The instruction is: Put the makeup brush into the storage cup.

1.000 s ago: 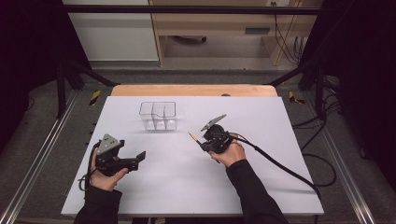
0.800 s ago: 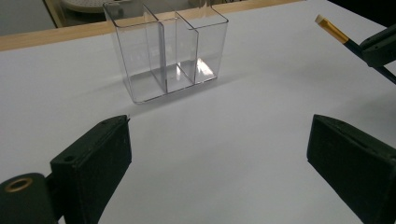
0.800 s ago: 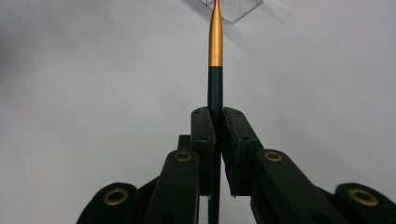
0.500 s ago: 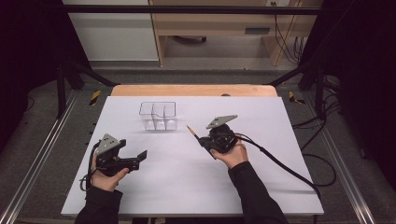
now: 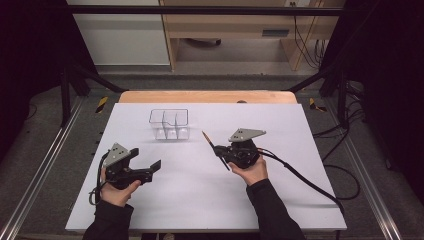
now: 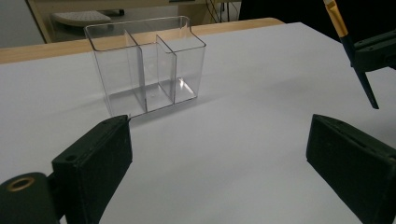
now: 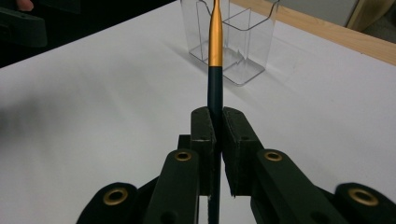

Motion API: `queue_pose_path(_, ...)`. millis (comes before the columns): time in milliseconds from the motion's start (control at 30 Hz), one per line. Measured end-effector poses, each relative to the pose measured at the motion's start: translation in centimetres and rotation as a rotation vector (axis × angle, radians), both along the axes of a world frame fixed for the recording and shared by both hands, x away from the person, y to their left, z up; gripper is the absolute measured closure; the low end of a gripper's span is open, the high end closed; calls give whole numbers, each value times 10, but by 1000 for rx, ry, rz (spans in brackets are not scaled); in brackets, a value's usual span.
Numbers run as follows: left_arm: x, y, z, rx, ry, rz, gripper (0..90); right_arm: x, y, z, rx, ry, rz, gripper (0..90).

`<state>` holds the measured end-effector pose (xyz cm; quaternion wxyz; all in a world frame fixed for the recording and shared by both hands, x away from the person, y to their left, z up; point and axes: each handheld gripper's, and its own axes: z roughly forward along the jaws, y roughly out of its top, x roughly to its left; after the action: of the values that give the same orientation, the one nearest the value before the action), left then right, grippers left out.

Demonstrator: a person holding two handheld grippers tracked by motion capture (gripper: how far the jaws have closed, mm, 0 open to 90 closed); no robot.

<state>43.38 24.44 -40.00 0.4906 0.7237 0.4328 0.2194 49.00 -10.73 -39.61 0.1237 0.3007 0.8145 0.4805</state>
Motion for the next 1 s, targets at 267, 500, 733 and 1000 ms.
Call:
queue_pose_path(267, -2, -4, 4, -36, -10, -5, 64, -8, 2, 1, 39, -30, 14, 838)
queue_pose_path(500, -3, -12, 9, -51, -27, -23, 65, -15, 1, 4, 64, -56, 10, 838)
queue_pose_path(733, -3, -21, 16, -64, -43, -44, 65, -17, 0, 1, 84, -48, 10, 838)
queue_pose_path(1000, -1, -32, 20, -81, -51, -64, 64, -19, 0, 3, 116, -53, 7, 838)
